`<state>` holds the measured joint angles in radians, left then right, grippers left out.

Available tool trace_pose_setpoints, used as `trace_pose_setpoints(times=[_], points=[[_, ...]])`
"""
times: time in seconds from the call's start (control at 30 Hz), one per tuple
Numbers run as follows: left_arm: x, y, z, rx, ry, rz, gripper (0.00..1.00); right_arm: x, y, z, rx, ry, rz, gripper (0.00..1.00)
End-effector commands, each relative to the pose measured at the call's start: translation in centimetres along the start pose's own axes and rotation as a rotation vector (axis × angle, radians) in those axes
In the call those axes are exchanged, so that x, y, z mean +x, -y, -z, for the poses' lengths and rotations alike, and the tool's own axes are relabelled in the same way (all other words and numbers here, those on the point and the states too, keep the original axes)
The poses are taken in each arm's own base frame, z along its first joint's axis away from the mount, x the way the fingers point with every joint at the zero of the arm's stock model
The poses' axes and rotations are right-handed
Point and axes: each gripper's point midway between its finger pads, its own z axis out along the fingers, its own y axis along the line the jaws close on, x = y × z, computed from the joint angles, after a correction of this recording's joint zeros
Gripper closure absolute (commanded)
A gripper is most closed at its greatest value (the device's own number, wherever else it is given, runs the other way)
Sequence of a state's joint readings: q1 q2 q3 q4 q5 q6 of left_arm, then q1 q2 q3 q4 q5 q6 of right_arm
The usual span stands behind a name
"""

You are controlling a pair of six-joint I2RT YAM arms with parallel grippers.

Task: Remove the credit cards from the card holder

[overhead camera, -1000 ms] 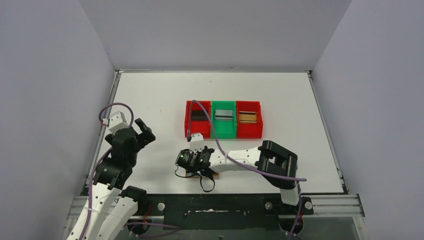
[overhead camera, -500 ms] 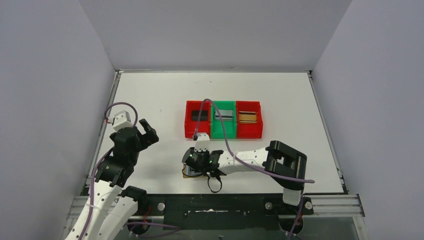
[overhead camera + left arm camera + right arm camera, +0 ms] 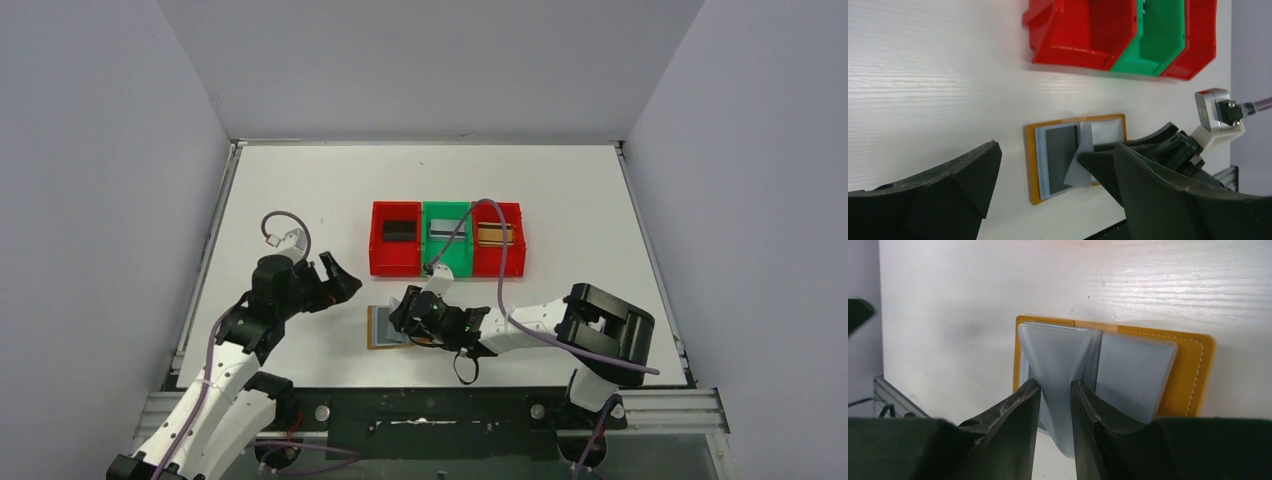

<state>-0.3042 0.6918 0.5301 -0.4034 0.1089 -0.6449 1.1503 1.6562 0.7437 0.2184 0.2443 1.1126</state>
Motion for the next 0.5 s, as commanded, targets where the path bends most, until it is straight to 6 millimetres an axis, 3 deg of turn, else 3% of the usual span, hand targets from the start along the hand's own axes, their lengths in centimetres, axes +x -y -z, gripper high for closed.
trace_pose_setpoints(times=[0.0, 0.3, 0.47], points=[[1.5, 5.2, -0.6, 0.305, -0.090, 0.035, 0.17, -3.5, -3.5, 1.2, -0.203, 0.106, -0.133, 0.70], [6.2, 8.3, -2.4, 0.413, -0.217, -0.012, 0.19, -4.7, -2.0, 1.6, -0.286, 0.159, -0.261, 0.71], [8.7, 7.3, -3.5, 0.375, -0.274, -0.040, 0.20, -4.3, -1.3, 1.7, -0.331, 0.162, -0.319, 0.71]])
